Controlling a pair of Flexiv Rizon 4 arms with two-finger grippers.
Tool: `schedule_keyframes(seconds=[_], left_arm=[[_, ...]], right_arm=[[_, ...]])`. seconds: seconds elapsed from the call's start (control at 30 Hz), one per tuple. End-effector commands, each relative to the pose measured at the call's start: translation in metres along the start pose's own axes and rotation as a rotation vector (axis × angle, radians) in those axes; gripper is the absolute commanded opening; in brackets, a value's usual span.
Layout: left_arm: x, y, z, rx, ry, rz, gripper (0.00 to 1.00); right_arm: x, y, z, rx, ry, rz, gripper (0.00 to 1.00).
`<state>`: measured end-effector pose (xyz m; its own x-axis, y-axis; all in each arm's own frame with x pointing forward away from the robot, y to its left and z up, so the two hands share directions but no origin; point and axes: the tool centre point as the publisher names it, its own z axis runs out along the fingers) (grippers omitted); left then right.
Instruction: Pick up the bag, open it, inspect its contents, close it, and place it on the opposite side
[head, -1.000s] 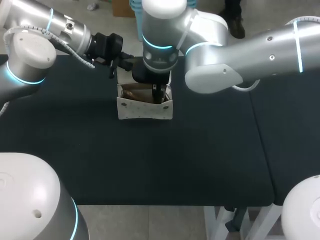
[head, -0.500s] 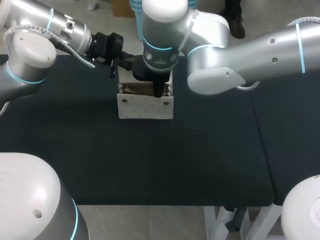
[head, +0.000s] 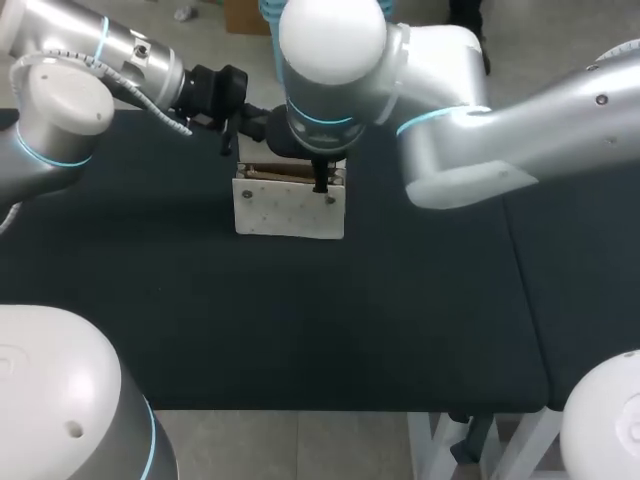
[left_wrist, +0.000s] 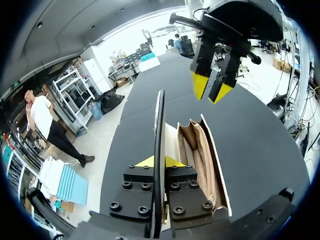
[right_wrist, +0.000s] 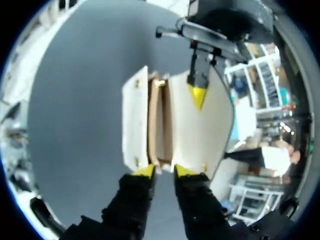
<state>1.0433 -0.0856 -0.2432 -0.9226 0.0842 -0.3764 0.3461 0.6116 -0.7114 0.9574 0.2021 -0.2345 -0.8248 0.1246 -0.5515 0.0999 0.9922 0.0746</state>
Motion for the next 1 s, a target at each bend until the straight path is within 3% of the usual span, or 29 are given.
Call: schedule_keyframes(seconds=[0.03,0.3,0.77,1.0], left_arm=[[-0.014,0.015,0.016,-0.001,0.008,-0.009,0.00],[-0.017,0.023,0.020,-0.016,0.009,0.008,0.00],[0.010,0.019,0.023,-0.061,0.021,0.072,0.00],[0.025,0.034,0.032,-0.061,-0.007,0.089,0.00]], right_arm=[[0.008,-0.008,-0.011,-0.010,-0.051,0.002,0.02],[0.011,-0.010,-0.016,-0.009,-0.064,0.001,0.00],[0.016,-0.007,-0.020,-0.013,-0.079,-0.020,0.00],[0.025,-0.002,-0.014,-0.024,-0.083,-0.049,0.00]])
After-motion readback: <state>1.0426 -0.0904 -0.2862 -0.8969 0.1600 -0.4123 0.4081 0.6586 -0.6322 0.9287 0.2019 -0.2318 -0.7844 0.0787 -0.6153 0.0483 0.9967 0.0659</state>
